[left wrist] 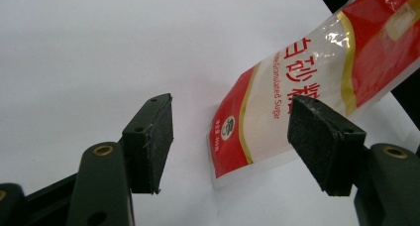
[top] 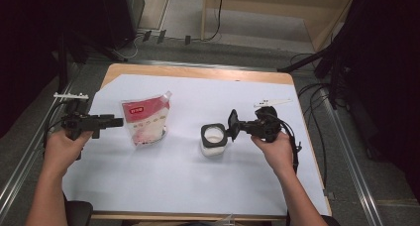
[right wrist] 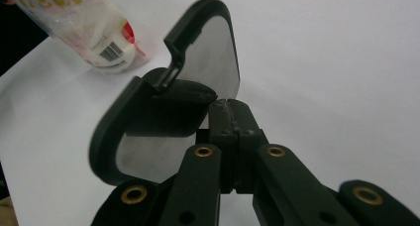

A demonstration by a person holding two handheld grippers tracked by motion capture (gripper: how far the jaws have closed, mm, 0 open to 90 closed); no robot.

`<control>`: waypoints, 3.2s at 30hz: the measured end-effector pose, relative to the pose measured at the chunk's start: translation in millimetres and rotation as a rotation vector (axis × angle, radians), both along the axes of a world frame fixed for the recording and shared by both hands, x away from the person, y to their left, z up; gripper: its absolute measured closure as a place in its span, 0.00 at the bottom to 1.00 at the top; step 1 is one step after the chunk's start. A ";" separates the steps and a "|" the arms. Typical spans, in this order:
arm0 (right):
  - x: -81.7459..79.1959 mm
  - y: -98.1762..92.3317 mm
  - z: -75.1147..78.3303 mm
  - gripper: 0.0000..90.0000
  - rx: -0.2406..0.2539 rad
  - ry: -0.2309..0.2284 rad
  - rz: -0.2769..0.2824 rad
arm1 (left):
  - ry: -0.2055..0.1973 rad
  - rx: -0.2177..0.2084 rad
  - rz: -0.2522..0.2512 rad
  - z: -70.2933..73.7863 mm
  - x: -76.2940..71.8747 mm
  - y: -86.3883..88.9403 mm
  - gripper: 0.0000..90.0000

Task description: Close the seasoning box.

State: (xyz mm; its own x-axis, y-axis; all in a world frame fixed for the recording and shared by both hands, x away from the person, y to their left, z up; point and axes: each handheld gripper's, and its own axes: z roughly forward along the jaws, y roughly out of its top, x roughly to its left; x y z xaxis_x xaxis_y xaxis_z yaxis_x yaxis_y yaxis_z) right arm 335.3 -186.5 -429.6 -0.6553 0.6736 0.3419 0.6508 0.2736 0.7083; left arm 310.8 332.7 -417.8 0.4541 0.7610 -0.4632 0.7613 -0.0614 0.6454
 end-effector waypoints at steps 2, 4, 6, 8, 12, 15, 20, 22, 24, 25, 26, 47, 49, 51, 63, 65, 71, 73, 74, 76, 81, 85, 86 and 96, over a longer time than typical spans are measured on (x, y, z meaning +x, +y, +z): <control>0.0 1.7 -1.5 1.00 -0.009 0.004 0.002 | 0.001 -0.005 -0.002 -0.4 0.7 -0.6 0.39; 0.7 2.0 -2.8 1.00 -0.008 0.005 0.003 | 0.002 0.000 -0.002 -1.2 1.1 -1.8 0.39; 0.9 1.9 -3.0 1.00 -0.005 0.007 0.003 | 0.007 0.003 -0.006 -2.2 1.5 -2.7 0.39; 0.6 2.1 -2.8 1.00 -0.004 0.008 0.003 | 0.014 0.004 0.001 -2.8 1.5 -4.6 0.39; -1.7 3.3 -0.8 1.00 -0.004 0.003 0.003 | 0.009 0.006 -0.018 -2.0 1.4 -7.0 0.39; -2.9 3.9 0.1 1.00 0.004 -0.004 0.008 | 0.010 0.008 -0.020 -2.4 2.1 -8.0 0.39; -4.4 6.4 0.0 1.00 0.010 -0.001 0.020 | 0.027 0.016 -0.016 -3.9 2.5 -8.6 0.39; -4.6 7.8 -0.2 1.00 0.009 -0.001 0.025 | 0.032 0.014 -0.013 -4.7 2.7 -8.5 0.39; -5.1 9.6 -0.2 1.00 0.008 -0.001 0.030 | 0.031 0.014 -0.013 -5.2 2.9 -8.3 0.39; -5.3 10.4 -0.2 1.00 0.005 -0.005 0.034 | 0.032 0.014 -0.013 -5.1 2.8 -8.2 0.39; -5.9 11.4 0.1 1.00 0.003 -0.005 0.030 | 0.030 0.014 -0.013 -5.2 2.9 -8.3 0.39; -12.0 29.6 -0.7 1.00 -0.010 -0.014 0.094 | 0.025 0.027 -0.026 -5.9 3.5 -8.0 0.39; -12.8 32.5 -1.7 1.00 -0.014 -0.014 0.105 | 0.024 0.026 -0.027 -5.9 3.5 -8.1 0.39; -14.0 35.6 -2.1 1.00 -0.024 -0.013 0.114 | 0.024 0.029 -0.027 -5.9 3.5 -8.3 0.39; -18.4 45.0 -3.4 0.95 -0.032 -0.013 0.148 | 0.029 0.030 -0.027 -6.4 4.2 -10.4 0.39; -18.1 44.1 -3.2 0.92 -0.021 -0.023 0.151 | 0.031 0.027 -0.025 -6.6 4.5 -10.4 0.39; -18.2 36.3 -1.5 0.80 -0.008 -0.046 0.129 | 0.029 0.027 -0.029 -6.3 5.8 -10.1 0.39; -17.0 31.2 -0.8 0.77 0.008 -0.049 0.117 | 0.030 0.028 -0.025 -6.5 6.5 -9.9 0.39; -16.2 28.5 -0.7 0.76 0.015 -0.053 0.112 | 0.030 0.028 -0.023 -6.5 6.6 -9.9 0.39; -15.1 23.0 -0.4 0.72 0.023 -0.062 0.097 | 0.030 0.030 -0.026 -6.6 7.2 -9.4 0.39; -12.0 8.8 -2.1 0.65 0.042 -0.086 0.068 | 0.032 0.021 -0.014 -6.5 7.6 -9.7 0.39; -9.4 -2.6 -4.0 0.61 0.043 -0.096 0.044 | 0.031 0.026 -0.013 -6.5 7.8 -8.8 0.39; -8.9 -5.4 -4.1 0.60 0.045 -0.094 0.032 | 0.029 0.027 -0.015 -6.6 8.1 -8.4 0.39; -2.4 -29.2 -9.5 0.51 0.029 -0.119 -0.022 | 0.029 0.032 -0.011 -7.2 8.8 -7.3 0.39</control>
State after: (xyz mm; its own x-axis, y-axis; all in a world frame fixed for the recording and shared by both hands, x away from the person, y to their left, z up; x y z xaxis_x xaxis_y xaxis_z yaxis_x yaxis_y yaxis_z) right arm 332.9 -215.7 -439.1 -0.6777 0.6791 0.2821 0.5669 0.2382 0.7886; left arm 319.5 325.4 -425.0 0.4495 0.7707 -0.4515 0.7787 -0.0905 0.6208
